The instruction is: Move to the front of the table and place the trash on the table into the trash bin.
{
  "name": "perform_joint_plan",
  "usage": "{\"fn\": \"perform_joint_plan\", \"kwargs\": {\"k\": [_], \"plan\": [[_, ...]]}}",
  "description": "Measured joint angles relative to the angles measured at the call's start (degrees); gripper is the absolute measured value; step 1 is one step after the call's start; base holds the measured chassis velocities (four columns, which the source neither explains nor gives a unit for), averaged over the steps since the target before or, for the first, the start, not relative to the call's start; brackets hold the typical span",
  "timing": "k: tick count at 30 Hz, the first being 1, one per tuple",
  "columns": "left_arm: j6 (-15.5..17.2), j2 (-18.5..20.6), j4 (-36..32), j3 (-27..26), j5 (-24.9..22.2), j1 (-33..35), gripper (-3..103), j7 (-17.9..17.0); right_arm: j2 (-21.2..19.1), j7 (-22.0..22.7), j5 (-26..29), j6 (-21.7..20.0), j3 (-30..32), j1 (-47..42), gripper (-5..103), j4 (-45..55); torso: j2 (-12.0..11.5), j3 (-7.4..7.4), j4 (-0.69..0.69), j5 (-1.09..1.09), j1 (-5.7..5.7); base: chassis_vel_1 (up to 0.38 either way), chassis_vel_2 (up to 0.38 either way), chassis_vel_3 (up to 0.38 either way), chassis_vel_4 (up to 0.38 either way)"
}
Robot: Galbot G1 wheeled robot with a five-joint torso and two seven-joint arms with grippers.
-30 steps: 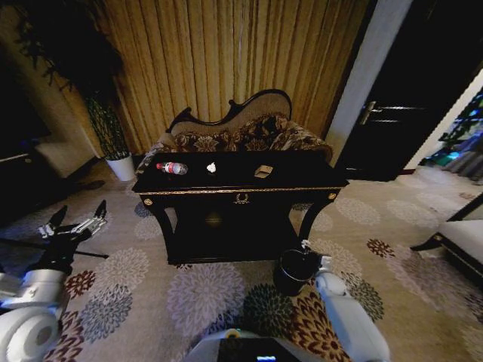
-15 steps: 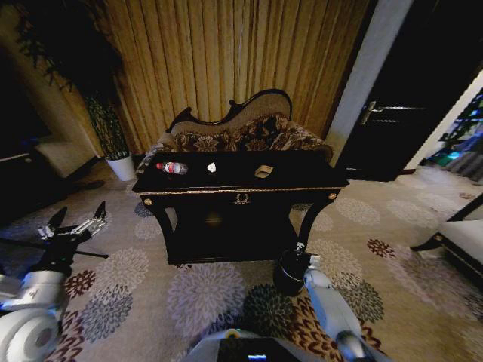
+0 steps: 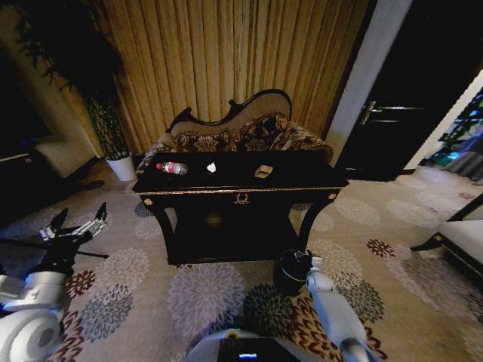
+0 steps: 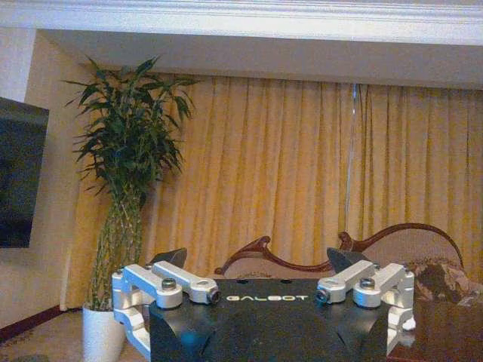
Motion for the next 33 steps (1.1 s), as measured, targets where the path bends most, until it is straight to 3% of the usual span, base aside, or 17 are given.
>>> {"fn": "perform_joint_plan", "kwargs": {"k": [2,3,6,30,33], "plan": [[0.0,0.0,0.0,-0.1,0.0,0.0,100,0.0,0.0,0.0,0.1,0.0,0.0,-0.1,80,0.2,0.0,0.00,0.00,0.00,0.00,0.000,0.000,0.000,0.000],[0.0,0.0,0.0,-0.1,0.0,0.1,100,0.0,0.0,0.0,0.1,-0.1,0.0,-0.2,90,0.3,0.0,0.00,0.00,0.00,0.00,0.000,0.000,0.000,0.000],[0.0,-0.1,-0.1,-0.1,0.0,0.1,100,0.0,0.0,0.0,0.1,-0.1,0.0,-0.5,98,0.5,0.0,0.00,0.00,0.00,0.00,0.000,0.000,0.000,0.000],[-0.2,-0.1,-0.1,-0.2,-0.1,0.1,100,0.1,-0.4,0.1,1.4,-2.1,-0.1,-1.1,100,3.0,0.0,0.00,0.00,0.00,0.00,0.000,0.000,0.000,0.000],[-0.2,0.0,-0.1,-0.2,-0.1,0.0,100,0.1,-1.4,-0.1,7.2,-4.1,-0.4,-3.0,100,6.6,0.0,0.00,0.00,0.01,0.00,0.000,0.000,0.000,0.000]]}}
